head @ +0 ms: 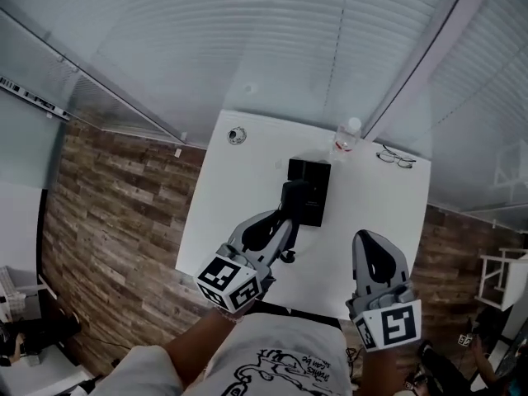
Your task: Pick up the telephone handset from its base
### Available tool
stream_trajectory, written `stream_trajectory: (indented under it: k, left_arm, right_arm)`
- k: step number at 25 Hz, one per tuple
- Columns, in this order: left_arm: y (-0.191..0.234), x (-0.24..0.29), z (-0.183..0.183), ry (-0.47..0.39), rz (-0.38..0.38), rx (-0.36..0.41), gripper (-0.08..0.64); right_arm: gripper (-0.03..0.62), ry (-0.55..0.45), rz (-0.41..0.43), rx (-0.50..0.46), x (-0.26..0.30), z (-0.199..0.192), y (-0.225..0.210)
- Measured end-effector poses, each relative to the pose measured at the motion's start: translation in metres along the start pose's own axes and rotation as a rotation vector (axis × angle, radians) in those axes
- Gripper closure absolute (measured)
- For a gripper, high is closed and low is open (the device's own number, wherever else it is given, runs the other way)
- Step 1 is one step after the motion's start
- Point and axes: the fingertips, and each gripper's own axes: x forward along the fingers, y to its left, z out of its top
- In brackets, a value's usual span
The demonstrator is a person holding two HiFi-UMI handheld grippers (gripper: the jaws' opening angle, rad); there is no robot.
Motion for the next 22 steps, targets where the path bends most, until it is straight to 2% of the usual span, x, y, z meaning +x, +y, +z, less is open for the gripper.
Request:
stream_trajectory:
  k: [9,16,22]
  left_arm:
    - [-0.039,-0.031,0.04,-0.058,-0.033,0.05,0.491]
    - [-0.06,-0.051,0.055,-0.09,-0.05,0.067,0.491]
    - [-0.077,-0.062,0.073,-0.118,-0.072,0.081,0.492]
  right_arm:
    - [0.586,-0.053,0.001,-0.019,-0.02,0.039,0.009]
    - [0.586,-0.07,-0.004,-0.023,-0.035,0.053,0.014]
    - [0.586,-0.1,0.023,-0.056,-0.043,0.073,0.023]
